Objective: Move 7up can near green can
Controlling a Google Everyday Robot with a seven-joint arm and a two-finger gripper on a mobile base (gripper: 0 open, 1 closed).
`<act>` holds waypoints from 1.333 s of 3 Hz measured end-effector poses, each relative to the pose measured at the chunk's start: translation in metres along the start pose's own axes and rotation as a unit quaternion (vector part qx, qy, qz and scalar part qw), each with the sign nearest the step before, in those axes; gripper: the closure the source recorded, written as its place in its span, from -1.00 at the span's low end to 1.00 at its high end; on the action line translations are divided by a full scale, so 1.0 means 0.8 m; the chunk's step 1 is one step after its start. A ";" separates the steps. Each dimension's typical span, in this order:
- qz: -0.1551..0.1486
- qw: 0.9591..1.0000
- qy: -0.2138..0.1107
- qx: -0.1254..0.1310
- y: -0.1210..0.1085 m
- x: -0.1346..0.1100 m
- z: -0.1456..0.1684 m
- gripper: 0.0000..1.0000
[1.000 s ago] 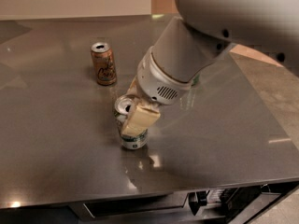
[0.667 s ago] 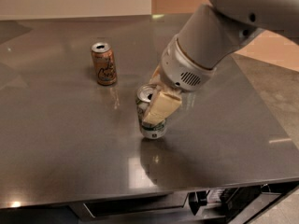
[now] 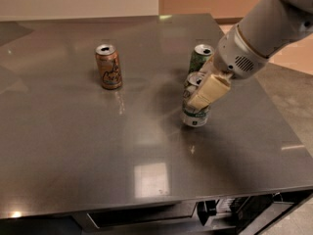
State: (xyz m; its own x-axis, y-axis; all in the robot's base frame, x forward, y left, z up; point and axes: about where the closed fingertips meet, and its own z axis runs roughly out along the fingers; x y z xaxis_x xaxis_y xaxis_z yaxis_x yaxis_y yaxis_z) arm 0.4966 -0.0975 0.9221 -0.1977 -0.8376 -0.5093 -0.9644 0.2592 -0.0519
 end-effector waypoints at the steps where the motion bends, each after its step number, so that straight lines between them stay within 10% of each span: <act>1: 0.052 0.998 -0.016 0.030 -0.049 0.032 -0.020 1.00; 4: 0.106 0.989 -0.018 0.101 -0.131 0.091 -0.033 0.72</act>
Offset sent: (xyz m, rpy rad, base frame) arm 0.0895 -0.1112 0.0081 0.0821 -0.0733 -0.3253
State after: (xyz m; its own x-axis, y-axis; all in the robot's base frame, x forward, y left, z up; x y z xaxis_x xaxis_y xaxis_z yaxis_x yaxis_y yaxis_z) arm 0.5786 -0.1980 0.9132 -0.3810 -0.7374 -0.5577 -0.8466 0.5207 -0.1101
